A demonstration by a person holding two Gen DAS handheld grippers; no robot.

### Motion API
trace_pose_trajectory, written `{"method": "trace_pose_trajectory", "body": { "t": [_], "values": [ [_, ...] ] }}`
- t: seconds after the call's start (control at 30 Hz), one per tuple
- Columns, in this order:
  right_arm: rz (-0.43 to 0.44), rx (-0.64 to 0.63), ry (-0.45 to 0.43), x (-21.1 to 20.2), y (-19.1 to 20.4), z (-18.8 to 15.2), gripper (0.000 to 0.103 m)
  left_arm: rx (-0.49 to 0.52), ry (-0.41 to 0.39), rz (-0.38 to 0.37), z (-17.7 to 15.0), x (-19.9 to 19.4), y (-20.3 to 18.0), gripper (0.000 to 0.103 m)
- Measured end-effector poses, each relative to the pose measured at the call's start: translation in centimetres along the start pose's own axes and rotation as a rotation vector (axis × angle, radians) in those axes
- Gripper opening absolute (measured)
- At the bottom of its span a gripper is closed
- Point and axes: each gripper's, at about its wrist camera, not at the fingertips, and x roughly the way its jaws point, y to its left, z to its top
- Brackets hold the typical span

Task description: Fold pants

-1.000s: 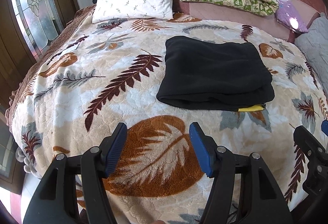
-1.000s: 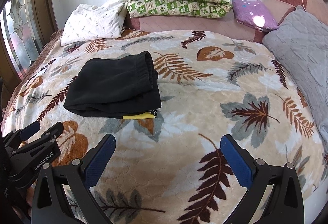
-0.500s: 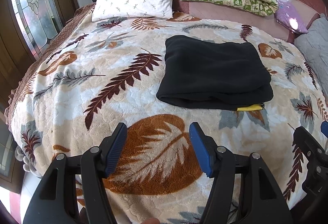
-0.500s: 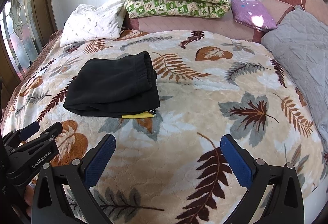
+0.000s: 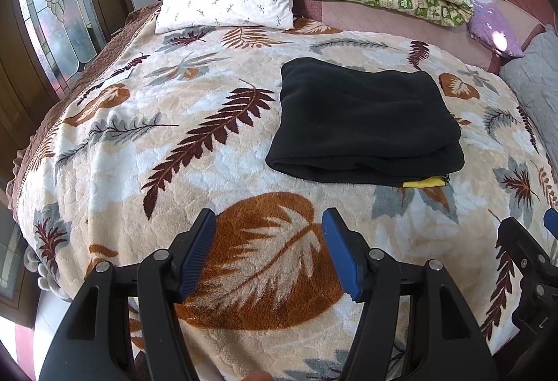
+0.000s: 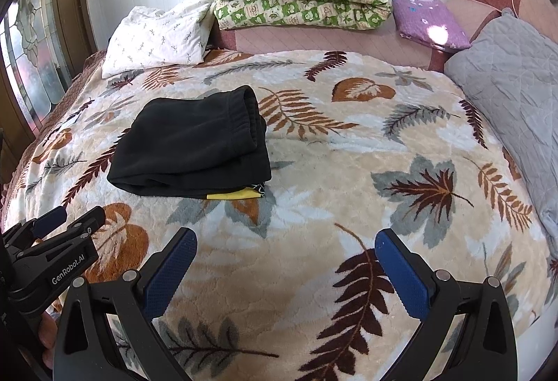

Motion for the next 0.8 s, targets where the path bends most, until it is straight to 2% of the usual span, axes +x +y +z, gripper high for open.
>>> {"method": "trace_pose_trajectory", "body": {
  "t": [0.8],
  "values": [
    [-0.003, -0.001, 0.005, 0.07, -0.02, -0.37, 0.103, -0.001, 0.006, -0.005, -0.17, 0.09, -0.05, 0.063]
  ]
}}
